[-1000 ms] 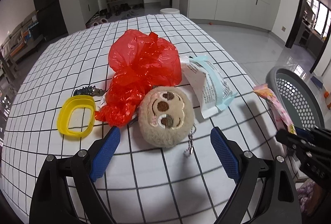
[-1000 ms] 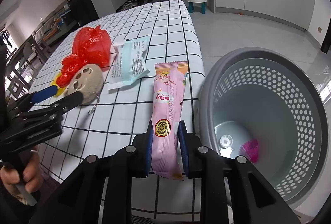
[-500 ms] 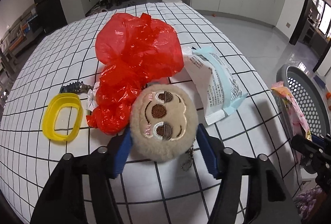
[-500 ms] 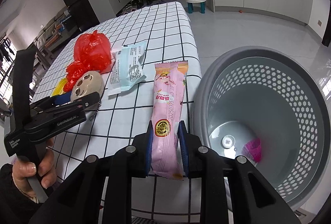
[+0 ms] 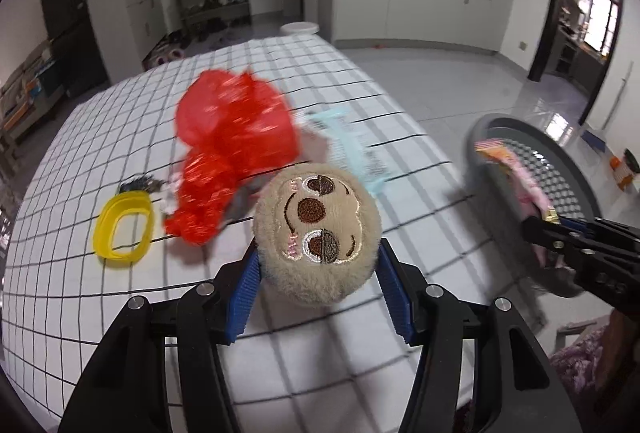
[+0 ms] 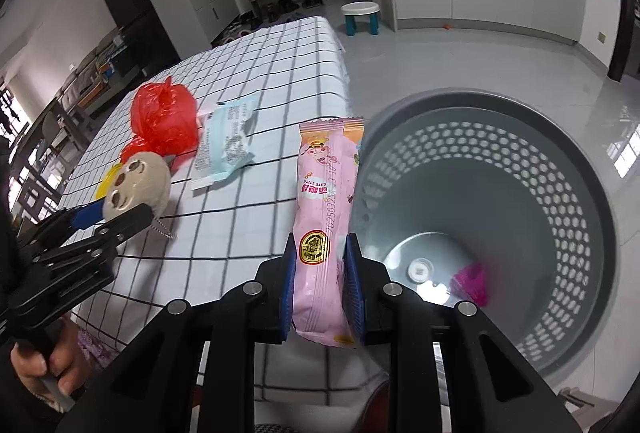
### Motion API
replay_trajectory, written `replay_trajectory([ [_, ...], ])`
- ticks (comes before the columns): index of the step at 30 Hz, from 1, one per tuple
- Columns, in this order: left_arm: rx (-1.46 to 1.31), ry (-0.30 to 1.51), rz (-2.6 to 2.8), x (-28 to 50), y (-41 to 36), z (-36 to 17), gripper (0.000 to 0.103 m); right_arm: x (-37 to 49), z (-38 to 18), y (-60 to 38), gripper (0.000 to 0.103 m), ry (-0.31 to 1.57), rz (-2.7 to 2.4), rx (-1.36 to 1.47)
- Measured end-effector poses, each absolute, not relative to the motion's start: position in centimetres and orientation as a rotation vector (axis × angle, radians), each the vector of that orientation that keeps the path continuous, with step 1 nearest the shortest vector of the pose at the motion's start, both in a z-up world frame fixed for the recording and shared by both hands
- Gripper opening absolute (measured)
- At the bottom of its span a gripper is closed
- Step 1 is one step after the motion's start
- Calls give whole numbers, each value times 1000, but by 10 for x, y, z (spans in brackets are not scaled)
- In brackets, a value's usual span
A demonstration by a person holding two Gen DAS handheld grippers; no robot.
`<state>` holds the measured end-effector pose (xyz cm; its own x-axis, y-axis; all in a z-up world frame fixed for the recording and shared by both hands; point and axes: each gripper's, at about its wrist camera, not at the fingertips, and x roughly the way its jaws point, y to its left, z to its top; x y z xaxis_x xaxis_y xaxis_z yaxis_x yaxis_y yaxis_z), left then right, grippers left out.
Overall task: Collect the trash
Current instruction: 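Carry the sloth and wrapper over the basket and open both tools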
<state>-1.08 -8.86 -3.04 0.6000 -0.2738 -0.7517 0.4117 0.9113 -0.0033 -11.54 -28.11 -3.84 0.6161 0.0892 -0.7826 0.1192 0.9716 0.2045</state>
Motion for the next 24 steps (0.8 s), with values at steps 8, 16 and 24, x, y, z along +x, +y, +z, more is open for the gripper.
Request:
replay_trajectory([
  [8,216,810,-549,-34,-146,-16,55,-144,-31,-320,23,875,-137,271],
  [16,256,803,-670,-39,-203,-11,55,-165,-31,-361,23,859,-240,330],
  [24,282,807,-745,-35,-250,-13,55,-174,-40,-388,23,860,-281,397],
])
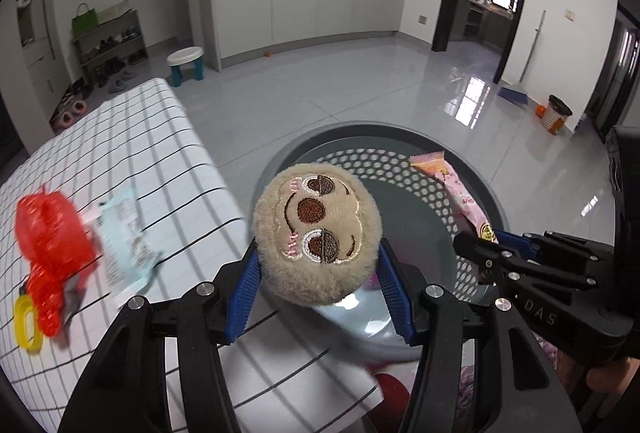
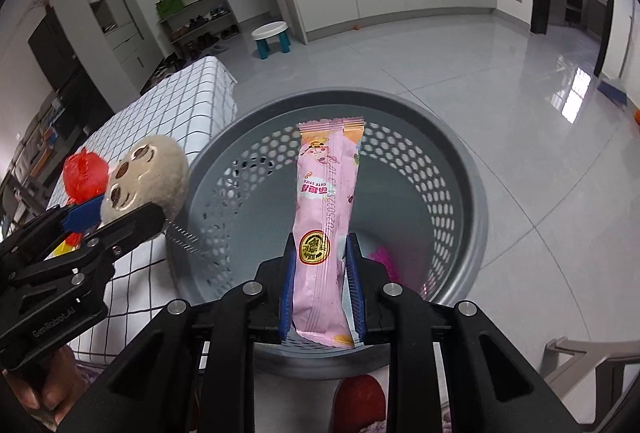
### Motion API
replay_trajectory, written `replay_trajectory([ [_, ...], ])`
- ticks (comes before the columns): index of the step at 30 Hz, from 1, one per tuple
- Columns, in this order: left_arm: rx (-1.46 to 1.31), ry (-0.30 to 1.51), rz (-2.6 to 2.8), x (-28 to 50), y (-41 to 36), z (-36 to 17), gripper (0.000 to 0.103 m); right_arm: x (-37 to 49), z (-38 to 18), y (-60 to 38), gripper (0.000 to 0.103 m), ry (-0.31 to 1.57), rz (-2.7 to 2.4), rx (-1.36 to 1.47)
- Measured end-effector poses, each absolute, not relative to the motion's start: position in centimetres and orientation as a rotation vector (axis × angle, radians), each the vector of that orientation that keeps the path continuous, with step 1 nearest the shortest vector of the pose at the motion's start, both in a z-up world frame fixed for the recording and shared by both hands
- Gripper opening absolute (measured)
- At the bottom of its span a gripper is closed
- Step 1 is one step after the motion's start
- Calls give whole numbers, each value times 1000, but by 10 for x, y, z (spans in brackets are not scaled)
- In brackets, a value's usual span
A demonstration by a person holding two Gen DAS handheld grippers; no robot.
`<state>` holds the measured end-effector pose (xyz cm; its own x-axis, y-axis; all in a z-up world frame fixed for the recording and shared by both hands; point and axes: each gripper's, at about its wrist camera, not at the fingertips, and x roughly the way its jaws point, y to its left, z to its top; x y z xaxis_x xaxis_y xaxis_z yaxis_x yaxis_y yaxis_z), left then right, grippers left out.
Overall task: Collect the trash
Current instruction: 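Carry the sloth and wrapper over the basket and open both tools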
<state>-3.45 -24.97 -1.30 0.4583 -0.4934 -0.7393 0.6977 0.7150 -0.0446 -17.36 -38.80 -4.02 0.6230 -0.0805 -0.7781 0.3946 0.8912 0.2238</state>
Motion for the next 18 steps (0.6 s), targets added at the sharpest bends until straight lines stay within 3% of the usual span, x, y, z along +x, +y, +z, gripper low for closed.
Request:
replay_trajectory([
  [18,323,859,-777,-21,-284,-35,58,-170,-51,-413,25,878,-331,481],
])
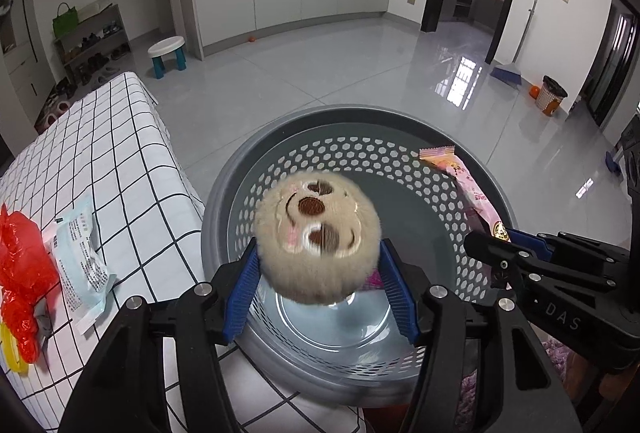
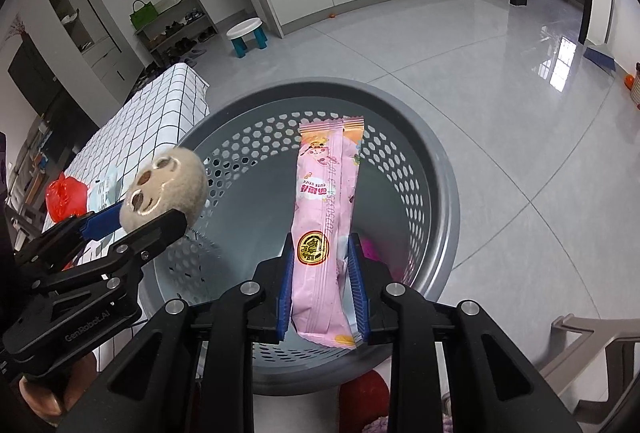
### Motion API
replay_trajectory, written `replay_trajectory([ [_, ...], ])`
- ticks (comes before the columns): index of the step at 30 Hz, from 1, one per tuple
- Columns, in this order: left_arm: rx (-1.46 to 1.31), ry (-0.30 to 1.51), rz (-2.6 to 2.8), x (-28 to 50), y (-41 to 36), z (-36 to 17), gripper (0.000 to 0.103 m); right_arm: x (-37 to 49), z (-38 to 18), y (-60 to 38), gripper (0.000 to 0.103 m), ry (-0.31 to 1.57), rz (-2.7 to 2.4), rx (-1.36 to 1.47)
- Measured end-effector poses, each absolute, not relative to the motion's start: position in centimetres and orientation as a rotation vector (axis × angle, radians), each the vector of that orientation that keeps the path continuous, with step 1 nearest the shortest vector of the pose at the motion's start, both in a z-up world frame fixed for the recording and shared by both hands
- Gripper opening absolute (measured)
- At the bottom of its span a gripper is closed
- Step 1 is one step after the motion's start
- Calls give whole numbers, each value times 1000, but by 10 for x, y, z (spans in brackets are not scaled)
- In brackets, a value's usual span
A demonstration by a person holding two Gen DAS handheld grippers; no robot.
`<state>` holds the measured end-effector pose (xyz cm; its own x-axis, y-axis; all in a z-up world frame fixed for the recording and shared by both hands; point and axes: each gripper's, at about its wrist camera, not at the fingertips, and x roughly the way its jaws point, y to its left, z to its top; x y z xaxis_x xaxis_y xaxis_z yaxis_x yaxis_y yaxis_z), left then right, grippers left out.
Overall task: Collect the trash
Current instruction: 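Carry the sloth and wrapper over the basket and open both tools, then withdraw both tools from the basket toward the table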
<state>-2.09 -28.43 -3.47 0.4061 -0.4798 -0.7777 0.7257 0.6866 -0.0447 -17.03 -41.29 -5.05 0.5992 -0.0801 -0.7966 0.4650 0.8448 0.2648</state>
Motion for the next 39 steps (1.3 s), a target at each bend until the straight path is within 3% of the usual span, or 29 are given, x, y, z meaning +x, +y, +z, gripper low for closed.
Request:
replay_trajectory([
  [4,312,857,-774,-21,-282,-32,59,-173,-51,-414,30,873,-330,489],
  [8,304,845,-764,-21,-279,-28,71,-175,-47,-415,44,855,-331,493],
  [13,304,846,-755,-19,-277,-26,71,-175,-47,-416,53,846,-330,502],
  [24,308,841,-732,-24,-271,-24,71,-172,-48,-415,54,847,-325,501],
  [39,291,847,-687,-25,-252,-21,76,-168,-41,-405,70,811,-305,464],
])
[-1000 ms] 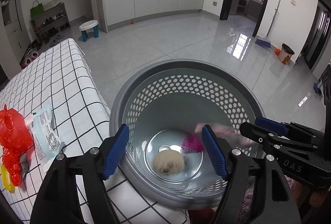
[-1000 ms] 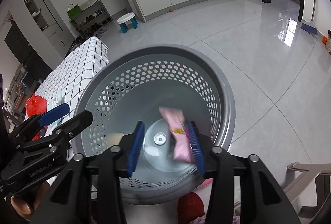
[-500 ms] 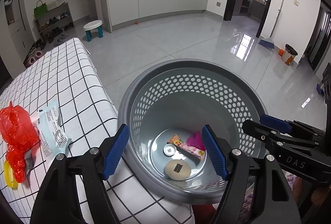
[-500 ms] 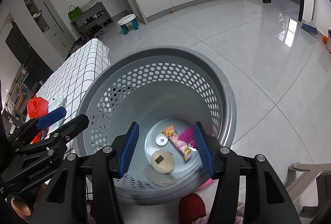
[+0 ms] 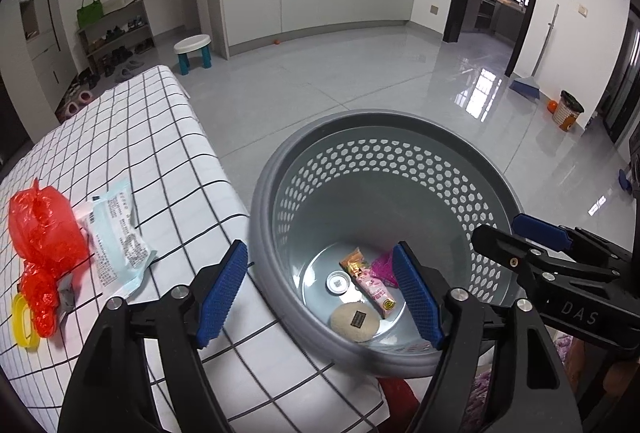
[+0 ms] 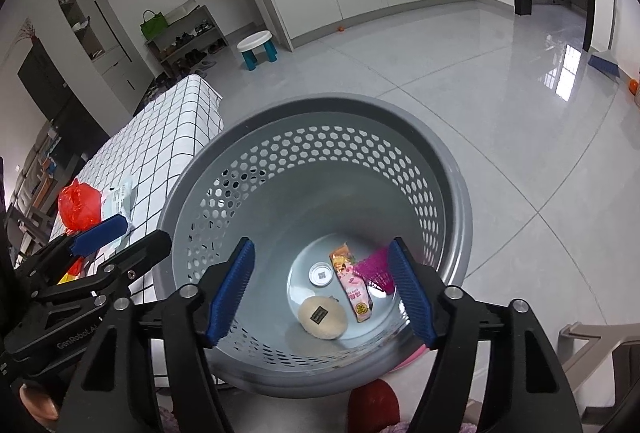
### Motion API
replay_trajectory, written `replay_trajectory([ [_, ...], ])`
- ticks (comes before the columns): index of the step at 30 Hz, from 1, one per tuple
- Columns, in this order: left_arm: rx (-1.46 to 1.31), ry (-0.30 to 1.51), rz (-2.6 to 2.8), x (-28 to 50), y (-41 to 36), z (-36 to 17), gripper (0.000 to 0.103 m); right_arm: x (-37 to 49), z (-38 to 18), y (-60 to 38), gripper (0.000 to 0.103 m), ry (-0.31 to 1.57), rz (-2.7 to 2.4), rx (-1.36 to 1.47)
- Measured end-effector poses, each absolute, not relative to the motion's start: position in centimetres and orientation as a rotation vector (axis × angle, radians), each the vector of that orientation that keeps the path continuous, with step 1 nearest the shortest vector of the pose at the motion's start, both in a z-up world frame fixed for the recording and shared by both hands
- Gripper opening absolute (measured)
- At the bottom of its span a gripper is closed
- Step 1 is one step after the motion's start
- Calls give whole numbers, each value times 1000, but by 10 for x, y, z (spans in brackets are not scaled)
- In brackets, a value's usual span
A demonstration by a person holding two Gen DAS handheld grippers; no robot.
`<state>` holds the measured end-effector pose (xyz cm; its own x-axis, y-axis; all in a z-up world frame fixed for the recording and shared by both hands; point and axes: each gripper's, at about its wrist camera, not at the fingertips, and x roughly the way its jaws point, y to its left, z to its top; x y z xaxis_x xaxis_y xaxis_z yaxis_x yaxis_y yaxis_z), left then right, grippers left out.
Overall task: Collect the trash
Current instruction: 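Withdraw both tools from the basket toward the table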
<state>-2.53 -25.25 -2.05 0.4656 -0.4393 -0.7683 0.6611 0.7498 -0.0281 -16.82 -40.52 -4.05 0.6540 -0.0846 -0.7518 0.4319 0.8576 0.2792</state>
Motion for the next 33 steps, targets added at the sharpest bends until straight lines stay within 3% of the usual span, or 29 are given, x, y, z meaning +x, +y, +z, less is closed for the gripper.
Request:
replay_trajectory([
  [16,224,810,-582,-19,-187,3,80,-142,-35,-363,80,838,-276,397],
  [33,186,774,-373,13,-76,18,81,-88,4,-284,80,788,-121,284],
])
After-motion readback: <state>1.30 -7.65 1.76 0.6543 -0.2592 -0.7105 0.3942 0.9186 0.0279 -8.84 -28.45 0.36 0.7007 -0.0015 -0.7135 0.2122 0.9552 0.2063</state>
